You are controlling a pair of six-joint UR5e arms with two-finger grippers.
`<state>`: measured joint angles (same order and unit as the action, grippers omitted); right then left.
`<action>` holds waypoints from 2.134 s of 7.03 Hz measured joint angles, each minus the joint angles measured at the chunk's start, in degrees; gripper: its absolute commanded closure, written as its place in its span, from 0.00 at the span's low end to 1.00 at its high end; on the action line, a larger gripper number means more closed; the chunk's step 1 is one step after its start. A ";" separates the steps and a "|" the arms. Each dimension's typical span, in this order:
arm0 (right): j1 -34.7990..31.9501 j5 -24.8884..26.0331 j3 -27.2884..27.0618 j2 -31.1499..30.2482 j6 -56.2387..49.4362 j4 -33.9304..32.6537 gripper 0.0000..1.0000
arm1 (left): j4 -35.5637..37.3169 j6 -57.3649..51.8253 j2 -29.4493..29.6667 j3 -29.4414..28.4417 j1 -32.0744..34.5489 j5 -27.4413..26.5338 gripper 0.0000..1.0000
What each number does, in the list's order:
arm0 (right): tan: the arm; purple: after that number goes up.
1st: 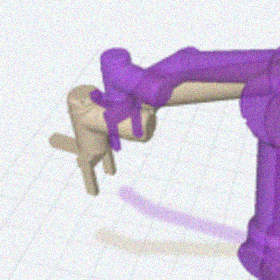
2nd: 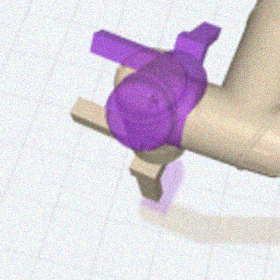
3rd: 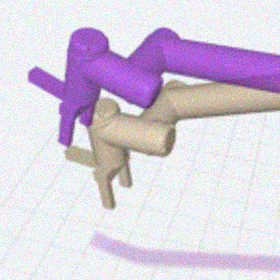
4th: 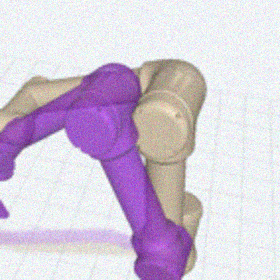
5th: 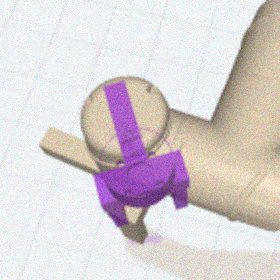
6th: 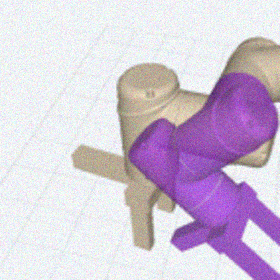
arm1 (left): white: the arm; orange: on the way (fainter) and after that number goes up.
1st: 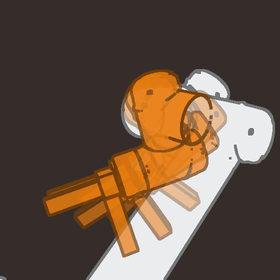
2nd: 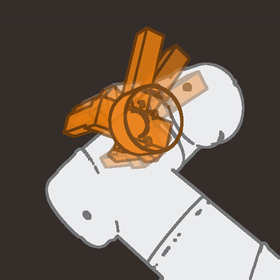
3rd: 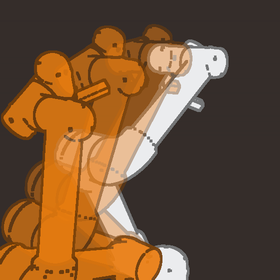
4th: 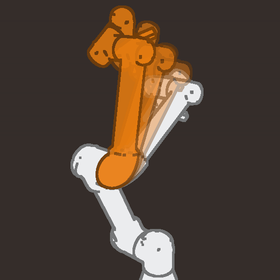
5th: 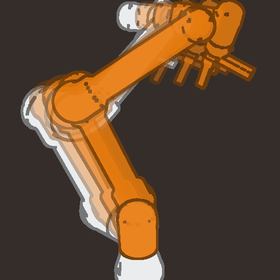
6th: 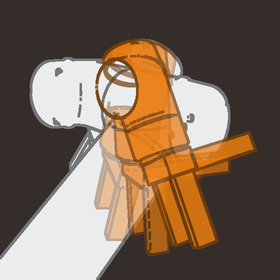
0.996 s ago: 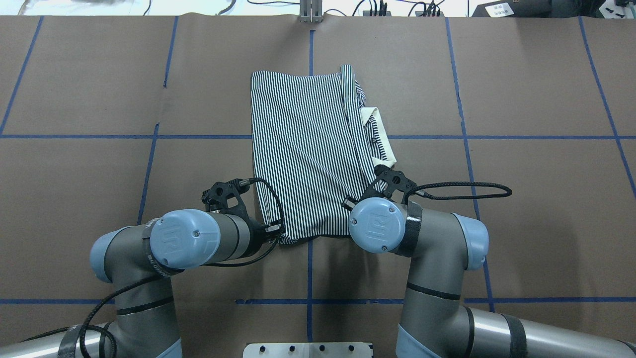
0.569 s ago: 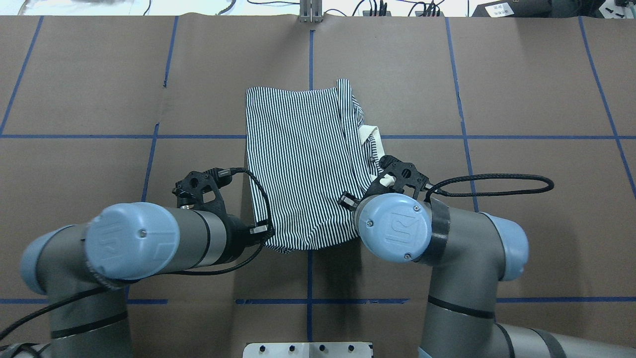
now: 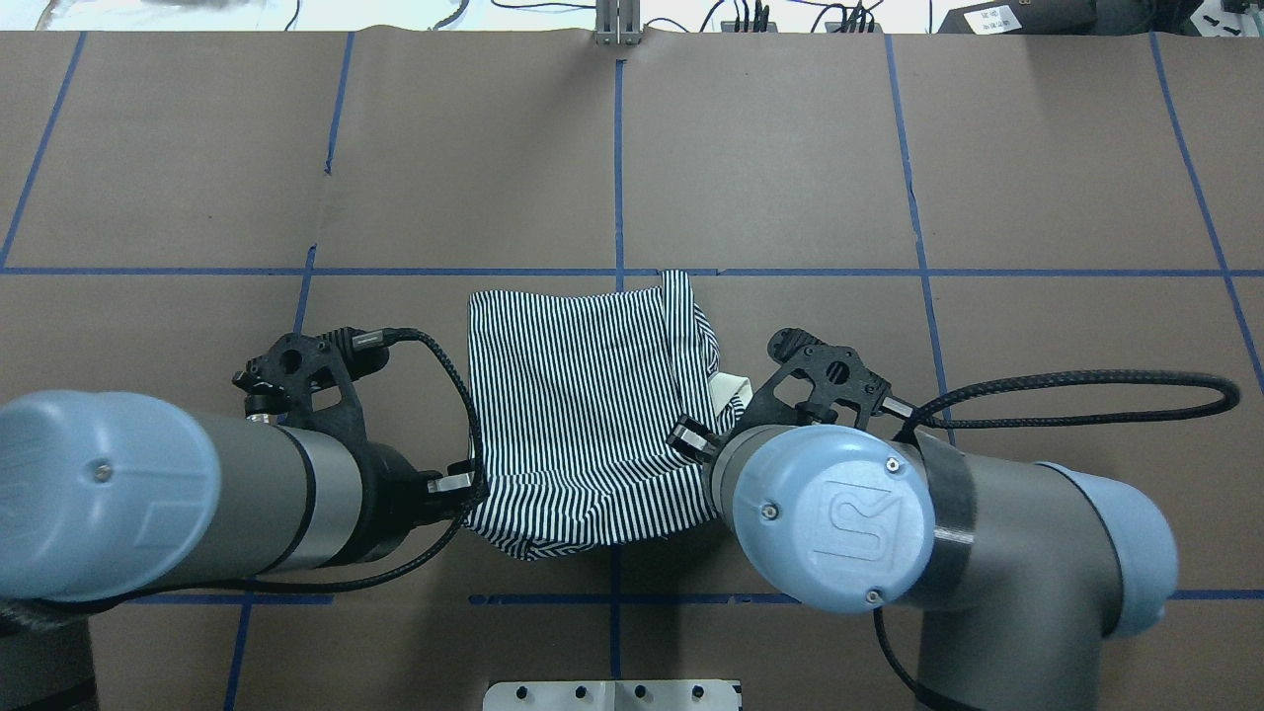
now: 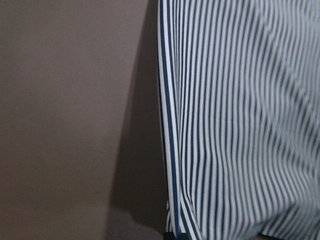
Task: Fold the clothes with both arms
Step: 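Lift the near edge with both grippers and fold it toward the collar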
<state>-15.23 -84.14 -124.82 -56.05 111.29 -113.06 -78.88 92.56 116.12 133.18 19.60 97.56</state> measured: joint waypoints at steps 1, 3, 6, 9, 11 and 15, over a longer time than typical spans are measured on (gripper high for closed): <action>-1.56 0.08 3.66 1.75 -1.01 1.69 1.00 | -0.80 -2.51 1.33 -3.70 2.56 -0.03 1.00; -6.76 -0.12 14.00 6.38 -4.01 7.55 1.00 | -5.23 -7.44 2.42 -11.21 8.30 0.14 1.00; -11.84 -0.32 33.86 11.75 -6.67 21.51 1.00 | -13.24 -10.95 3.50 -22.25 12.98 0.16 1.00; -12.50 -0.32 41.36 12.77 -8.02 25.76 1.00 | -25.05 -11.81 4.96 -35.73 14.43 -0.04 1.00; -12.54 -0.32 42.61 12.81 -8.16 26.10 0.97 | -27.43 -11.87 5.14 -38.42 14.50 -0.03 1.00; -11.89 1.47 42.38 13.05 -12.90 26.04 0.00 | -28.07 -21.37 3.90 -36.72 14.96 0.20 0.00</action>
<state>-27.12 -82.67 -82.44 -43.00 98.39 -87.02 -106.95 71.19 120.02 96.46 34.56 97.76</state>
